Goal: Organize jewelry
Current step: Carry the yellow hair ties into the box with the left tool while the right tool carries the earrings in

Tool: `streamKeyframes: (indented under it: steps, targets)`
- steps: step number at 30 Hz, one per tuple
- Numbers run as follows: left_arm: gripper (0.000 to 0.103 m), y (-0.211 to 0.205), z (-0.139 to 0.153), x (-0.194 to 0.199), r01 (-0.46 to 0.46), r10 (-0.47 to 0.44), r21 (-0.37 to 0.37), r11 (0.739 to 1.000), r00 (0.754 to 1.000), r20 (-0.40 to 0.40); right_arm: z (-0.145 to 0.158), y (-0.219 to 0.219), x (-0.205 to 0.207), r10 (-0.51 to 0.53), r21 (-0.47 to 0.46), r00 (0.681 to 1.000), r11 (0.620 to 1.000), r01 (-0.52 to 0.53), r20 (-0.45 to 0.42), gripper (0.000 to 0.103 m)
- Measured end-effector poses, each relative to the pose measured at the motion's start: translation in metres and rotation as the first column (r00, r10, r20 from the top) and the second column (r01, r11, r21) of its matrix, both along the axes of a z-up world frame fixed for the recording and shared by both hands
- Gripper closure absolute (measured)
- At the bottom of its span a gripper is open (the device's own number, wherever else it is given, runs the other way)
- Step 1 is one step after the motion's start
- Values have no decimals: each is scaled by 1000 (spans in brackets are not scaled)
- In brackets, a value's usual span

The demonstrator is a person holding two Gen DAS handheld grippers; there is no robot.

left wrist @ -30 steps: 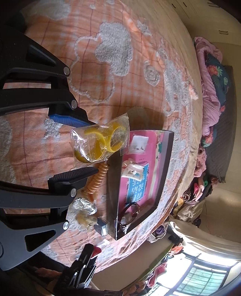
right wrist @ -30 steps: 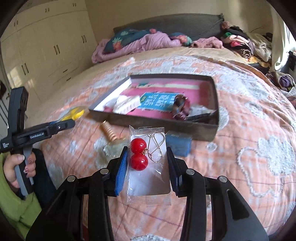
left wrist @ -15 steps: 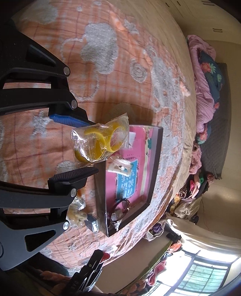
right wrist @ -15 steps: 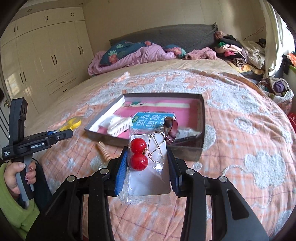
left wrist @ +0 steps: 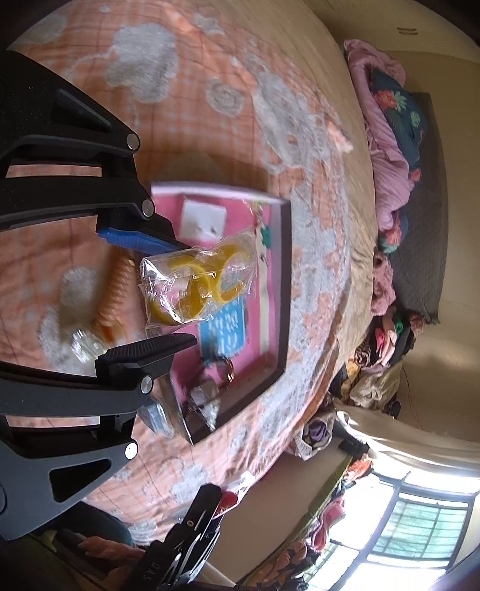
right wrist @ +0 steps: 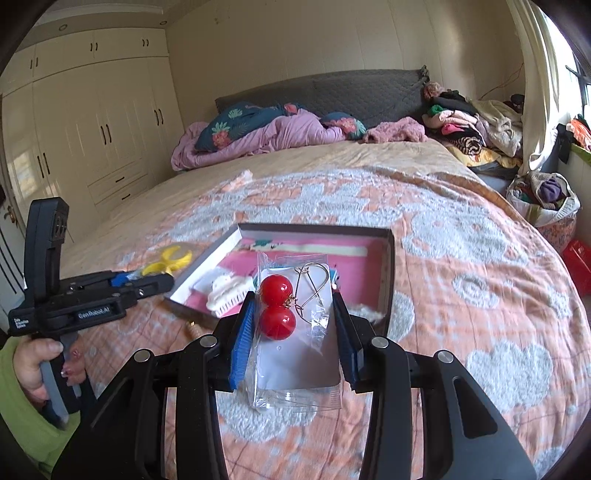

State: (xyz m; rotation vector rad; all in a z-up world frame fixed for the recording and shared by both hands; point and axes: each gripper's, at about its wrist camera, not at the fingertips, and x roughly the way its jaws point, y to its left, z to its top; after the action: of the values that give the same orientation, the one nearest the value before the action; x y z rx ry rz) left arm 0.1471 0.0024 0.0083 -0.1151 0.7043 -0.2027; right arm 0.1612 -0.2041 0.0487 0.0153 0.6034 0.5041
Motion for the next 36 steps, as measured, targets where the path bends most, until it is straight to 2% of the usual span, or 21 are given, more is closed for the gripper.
streamKeyframes:
  steps: [13,16,18,28,36]
  targets:
    - [70,-24,11,27,36,-36,-5,999,999,20,23,1,20,-22,19,999,1000,21,50,65]
    - [70,-29,13,34,29,-30,30,999,999,35,26,2,25,-23,16,998,1000,23,55,65]
    - [70,-30,12,38,31,-32,26,999,999,33,28,3,29,-24,14,998,1000,23,60,65]
    - [70,-32,-5,58,40,-40,23,999,999,-13,27,11,51,-22,-6,998,1000,22,58,65]
    - [70,-43,-27,65,88,-87,18,996,994,-67,13,11,76,-26,-11,1000,1000,26,0,65]
